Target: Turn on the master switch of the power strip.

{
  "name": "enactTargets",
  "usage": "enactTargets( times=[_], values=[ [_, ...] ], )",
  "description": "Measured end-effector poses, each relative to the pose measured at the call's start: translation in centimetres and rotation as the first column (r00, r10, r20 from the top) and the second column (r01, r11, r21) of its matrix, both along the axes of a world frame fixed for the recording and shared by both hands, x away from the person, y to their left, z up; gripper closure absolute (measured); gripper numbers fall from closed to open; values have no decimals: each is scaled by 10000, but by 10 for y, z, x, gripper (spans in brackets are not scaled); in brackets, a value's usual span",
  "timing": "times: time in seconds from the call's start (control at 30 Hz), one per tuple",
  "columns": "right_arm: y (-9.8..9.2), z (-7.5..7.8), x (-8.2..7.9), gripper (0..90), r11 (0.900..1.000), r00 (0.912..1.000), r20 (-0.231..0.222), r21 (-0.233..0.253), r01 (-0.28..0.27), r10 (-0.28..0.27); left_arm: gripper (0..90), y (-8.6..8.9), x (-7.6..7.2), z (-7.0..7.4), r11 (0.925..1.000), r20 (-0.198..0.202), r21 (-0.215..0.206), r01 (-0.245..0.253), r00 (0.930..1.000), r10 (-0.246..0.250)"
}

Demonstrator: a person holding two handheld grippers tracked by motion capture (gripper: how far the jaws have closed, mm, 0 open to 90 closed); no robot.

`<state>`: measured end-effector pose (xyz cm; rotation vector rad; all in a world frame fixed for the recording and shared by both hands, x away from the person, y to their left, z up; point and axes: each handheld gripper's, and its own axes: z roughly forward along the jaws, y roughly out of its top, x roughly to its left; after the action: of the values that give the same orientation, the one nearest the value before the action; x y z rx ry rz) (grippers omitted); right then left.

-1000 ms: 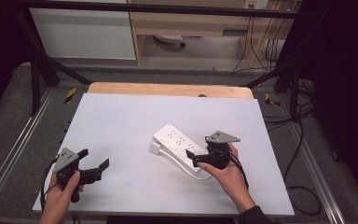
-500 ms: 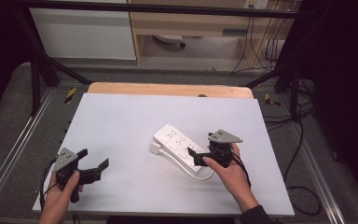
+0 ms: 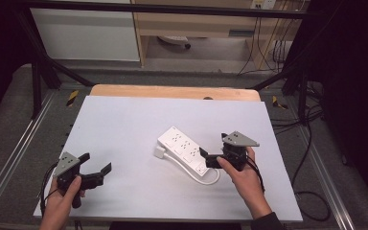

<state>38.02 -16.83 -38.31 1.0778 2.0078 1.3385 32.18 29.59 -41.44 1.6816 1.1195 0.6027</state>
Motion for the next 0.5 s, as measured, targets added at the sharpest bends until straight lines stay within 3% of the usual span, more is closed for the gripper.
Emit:
enactTargets(
  times=[0.5],
  values=[
    [-27,9,-8,46,9980,9984,128,303,553,-557,57,1,0,0,10000,-13,-85,-30,10000,30]
  ],
)
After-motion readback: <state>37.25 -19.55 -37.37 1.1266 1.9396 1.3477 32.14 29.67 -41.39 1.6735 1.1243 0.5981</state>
